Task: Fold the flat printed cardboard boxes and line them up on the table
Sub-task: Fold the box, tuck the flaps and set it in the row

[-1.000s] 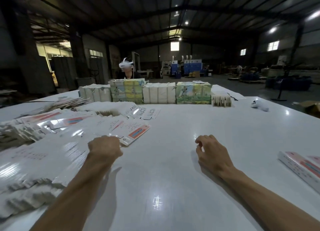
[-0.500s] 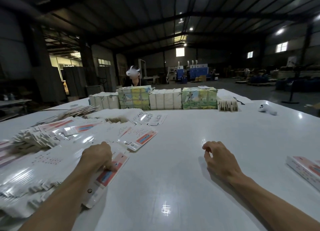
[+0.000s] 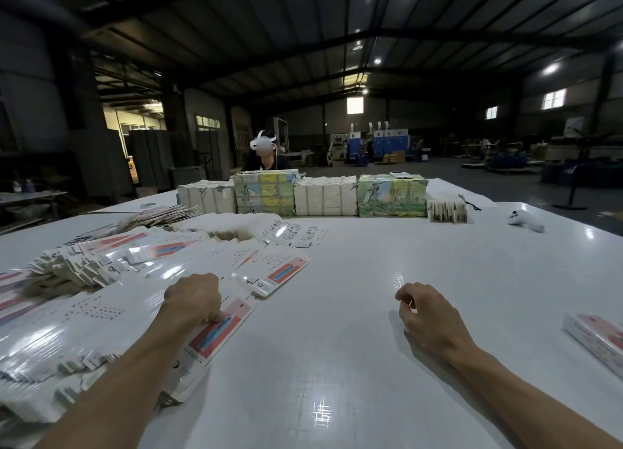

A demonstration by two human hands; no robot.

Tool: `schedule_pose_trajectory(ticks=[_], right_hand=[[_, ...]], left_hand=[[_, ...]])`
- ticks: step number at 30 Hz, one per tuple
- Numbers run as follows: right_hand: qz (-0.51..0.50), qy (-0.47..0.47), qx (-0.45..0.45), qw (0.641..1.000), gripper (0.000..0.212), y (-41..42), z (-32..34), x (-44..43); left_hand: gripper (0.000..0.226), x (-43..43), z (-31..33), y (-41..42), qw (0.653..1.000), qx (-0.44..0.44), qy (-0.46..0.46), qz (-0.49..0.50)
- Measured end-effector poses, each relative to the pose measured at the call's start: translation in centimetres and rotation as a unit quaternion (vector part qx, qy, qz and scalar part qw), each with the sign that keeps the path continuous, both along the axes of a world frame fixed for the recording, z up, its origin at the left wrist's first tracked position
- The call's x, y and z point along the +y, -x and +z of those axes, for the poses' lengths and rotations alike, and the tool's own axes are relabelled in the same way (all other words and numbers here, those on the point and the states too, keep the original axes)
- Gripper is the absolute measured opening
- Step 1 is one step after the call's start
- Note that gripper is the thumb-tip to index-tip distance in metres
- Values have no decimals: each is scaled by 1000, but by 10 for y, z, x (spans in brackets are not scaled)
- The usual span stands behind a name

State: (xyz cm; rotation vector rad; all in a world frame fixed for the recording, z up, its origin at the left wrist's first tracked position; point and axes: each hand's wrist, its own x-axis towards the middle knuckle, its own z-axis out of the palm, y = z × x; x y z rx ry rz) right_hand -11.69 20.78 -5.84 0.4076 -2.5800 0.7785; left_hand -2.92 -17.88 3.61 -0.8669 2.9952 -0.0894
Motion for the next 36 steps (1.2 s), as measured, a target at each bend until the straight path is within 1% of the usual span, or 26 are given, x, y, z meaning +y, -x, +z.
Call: schedule_pose_trajectory(ticks=[3,4,7,9,12,14,16,18,21,23,26,28,30,33,35,36], right_hand=[[0,8,-8,1000,20,0,0,0],[1,10,-10,1000,20,0,1,0],[4,13,-11,1000,20,-2,2,-1],[6,16,-11,1000,21,-2,2,-1],[11,24,-2,1000,21,-3,4,-3],[16,32,15,999,20,-3,5,-5],[19,45,28,998,19,-3,7,-7],[26,75,33,996,19,-3,9,-9],[44,142,43,988,19,-2,13,-7],[53,187,44,980,19,-2,16,-6],[68,224,31,972,20,0,19,-4],[83,234,25,968,23,2,20,-4],[99,221,18,970,30,4,21,-5],[110,175,11,978,34,6,21,-7],[106,144,16,984,30,5,21,-8],[105,140,17,984,29,4,22,-9]], left_hand=[[71,-5,-2,4,1000,22,-19,7],[70,-7,-1,5,1000,21,-22,3],[49,-10,4,10,998,12,-63,-26],[39,-10,9,14,995,17,-91,-45],[27,0,20,18,987,78,-116,-85],[16,16,25,21,967,132,-169,-140],[15,40,27,26,921,175,-289,-196],[17,69,23,31,857,180,-430,-221],[20,112,1,46,762,140,-601,-193],[26,136,-17,54,705,113,-681,-163],[31,164,-44,59,645,104,-739,-165],[34,179,-59,59,608,102,-769,-167],[37,192,-71,58,579,80,-793,-172],[45,198,-84,56,521,51,-832,-183],[49,194,-86,57,511,42,-836,-195],[50,192,-86,57,519,39,-830,-202]])
